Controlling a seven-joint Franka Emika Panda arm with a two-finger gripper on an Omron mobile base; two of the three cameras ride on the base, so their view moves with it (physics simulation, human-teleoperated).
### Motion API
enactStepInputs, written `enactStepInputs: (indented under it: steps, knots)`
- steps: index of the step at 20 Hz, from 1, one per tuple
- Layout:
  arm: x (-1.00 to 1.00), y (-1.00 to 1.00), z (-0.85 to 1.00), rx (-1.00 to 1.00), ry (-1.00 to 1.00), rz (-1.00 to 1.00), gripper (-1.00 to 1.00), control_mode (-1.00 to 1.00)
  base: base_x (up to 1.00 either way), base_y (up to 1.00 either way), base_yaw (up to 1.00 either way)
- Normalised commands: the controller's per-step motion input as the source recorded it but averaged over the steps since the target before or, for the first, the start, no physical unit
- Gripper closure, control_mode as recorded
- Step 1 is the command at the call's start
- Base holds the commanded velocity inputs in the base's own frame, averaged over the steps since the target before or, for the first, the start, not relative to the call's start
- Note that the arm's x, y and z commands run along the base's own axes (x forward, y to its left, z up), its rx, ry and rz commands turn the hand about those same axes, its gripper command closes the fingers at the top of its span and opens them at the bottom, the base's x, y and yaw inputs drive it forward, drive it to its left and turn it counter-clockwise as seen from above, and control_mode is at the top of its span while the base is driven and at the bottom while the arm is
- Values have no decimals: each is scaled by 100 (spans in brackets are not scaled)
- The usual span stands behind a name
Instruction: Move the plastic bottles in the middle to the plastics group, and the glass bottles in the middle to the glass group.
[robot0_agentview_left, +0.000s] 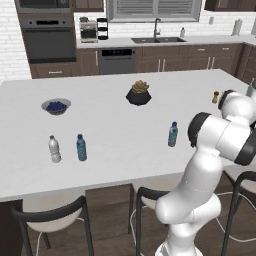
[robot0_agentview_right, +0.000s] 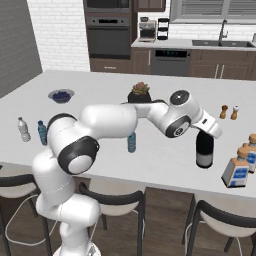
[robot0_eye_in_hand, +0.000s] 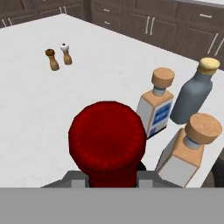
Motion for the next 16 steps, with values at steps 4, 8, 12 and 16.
enactStepInputs:
  steps: [4,8,12,16]
  knots:
    - [0,-26,0,1,0,-5,100,-100,0,0,0]
    - [0,-28,0,3,0,-3,100,-100,0,0,0]
    - [0,-25,0,5,0,-1,100,-100,0,0,0]
    - [0,-1,-7,7,0,0,100,-100,0,0,0]
